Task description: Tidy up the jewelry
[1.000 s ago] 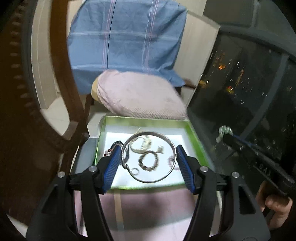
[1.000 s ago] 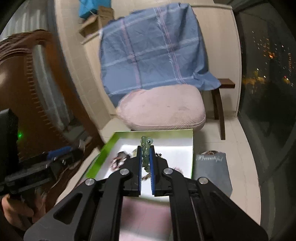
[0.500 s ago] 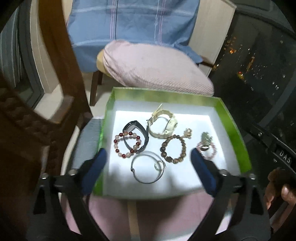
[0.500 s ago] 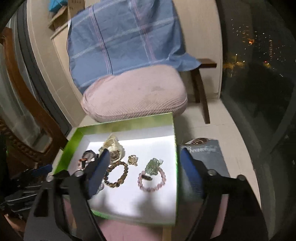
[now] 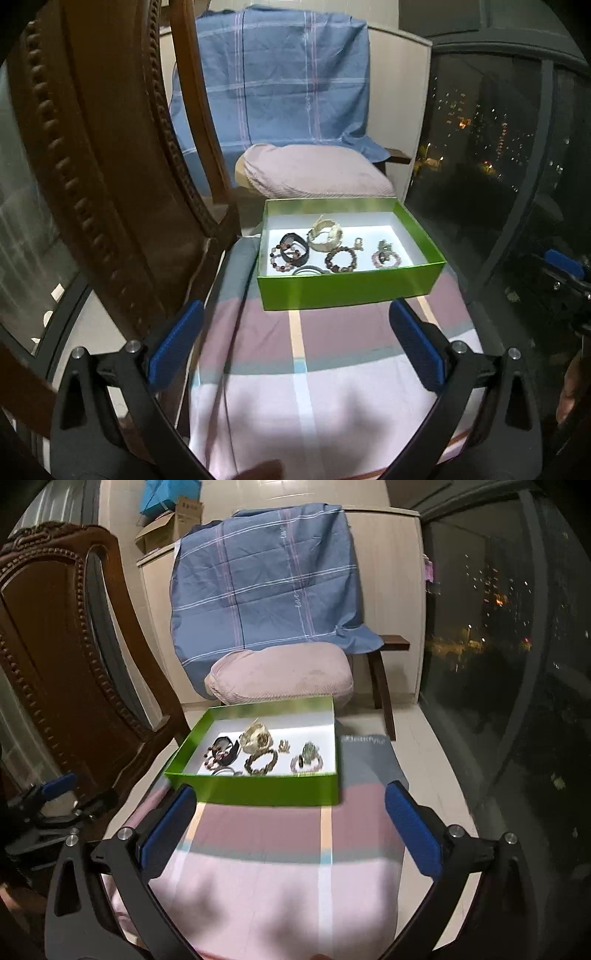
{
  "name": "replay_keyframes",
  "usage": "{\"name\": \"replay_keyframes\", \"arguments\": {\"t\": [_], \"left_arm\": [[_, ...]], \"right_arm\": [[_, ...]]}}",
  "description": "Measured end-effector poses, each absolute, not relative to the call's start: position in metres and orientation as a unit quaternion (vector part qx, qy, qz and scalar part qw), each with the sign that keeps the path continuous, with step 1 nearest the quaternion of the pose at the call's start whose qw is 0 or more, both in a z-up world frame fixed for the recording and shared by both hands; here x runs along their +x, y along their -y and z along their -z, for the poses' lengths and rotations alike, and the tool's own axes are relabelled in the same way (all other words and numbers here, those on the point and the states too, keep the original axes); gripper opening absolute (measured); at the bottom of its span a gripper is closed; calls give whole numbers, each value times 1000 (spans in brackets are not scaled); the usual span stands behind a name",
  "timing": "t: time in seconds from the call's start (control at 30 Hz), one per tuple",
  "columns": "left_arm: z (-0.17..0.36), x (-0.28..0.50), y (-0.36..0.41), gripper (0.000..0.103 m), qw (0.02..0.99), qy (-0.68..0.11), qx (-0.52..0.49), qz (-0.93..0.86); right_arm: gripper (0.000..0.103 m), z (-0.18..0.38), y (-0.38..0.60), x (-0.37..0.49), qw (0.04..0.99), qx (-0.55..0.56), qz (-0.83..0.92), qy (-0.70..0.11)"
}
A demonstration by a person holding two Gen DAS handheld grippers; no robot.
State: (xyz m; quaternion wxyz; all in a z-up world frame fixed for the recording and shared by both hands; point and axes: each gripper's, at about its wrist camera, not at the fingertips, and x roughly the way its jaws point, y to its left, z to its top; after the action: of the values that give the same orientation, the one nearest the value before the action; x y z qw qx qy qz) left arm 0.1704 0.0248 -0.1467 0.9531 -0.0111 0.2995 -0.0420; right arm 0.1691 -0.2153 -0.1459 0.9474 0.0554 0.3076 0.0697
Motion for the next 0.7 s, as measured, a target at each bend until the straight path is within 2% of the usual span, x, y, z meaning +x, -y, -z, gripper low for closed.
{"name": "replay_keyframes", "arguments": {"t": [0.3, 0.7], "left_arm": [[149, 164, -34, 99, 961, -270, -40, 47], [151, 175, -35, 99, 955, -288, -43, 46]], "right_arm": [[100, 158, 215, 163, 956, 43, -47, -286], [100, 156, 224, 164, 960, 47, -41, -272]]}}
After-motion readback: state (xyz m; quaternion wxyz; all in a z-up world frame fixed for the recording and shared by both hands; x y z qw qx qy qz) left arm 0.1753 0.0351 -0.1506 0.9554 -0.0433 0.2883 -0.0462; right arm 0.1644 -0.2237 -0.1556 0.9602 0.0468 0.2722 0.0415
